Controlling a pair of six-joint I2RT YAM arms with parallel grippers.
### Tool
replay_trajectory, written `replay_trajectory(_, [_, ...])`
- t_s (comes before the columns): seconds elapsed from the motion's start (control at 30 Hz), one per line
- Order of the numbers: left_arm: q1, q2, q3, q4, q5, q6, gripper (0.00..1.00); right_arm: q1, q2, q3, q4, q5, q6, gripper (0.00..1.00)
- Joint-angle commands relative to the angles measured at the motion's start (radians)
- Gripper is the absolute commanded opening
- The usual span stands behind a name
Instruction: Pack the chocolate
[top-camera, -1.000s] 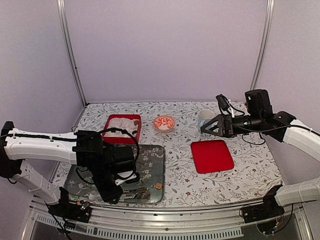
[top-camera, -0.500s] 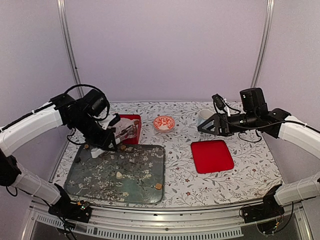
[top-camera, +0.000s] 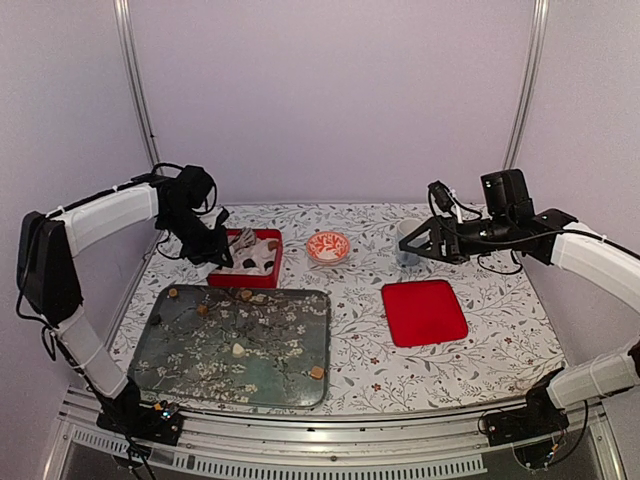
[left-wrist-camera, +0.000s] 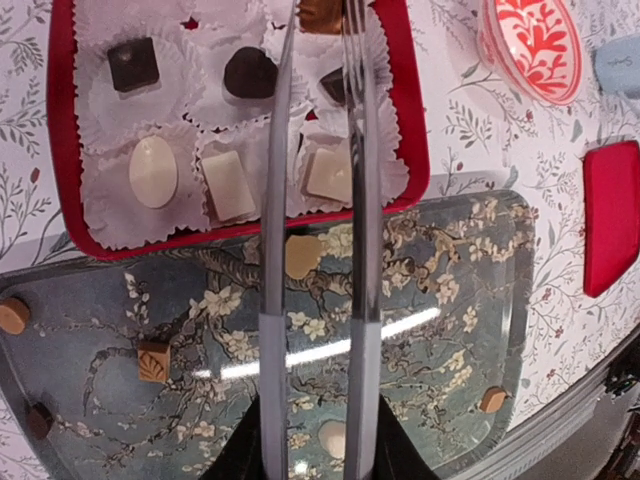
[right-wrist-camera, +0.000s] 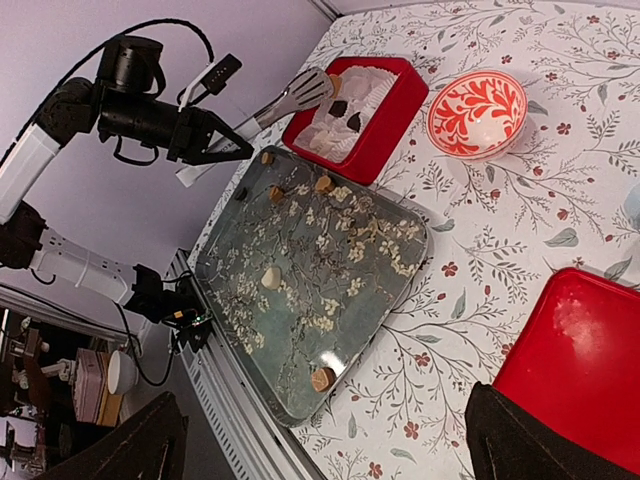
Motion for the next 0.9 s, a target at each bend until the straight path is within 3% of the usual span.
replay_trajectory(0.0, [0.022,0.073,0.074,0.078,0.005,-0.01,0.23,-0.021,0.013,0.032,0.012,-0.03,-0.02,0.99])
replay_trajectory(0.33, [0.062,0.227,0.177,0.057,-0.062,0.023,0.23,-0.049,0.019,0.032,0.012,-0.042,-0.019,0.99])
replay_trajectory(0.87, [0.071,0.349,0.267,0.009,-0.101,0.068,0.27,-0.074,0.044,0.042,0.011,-0.055,-0.022,0.99])
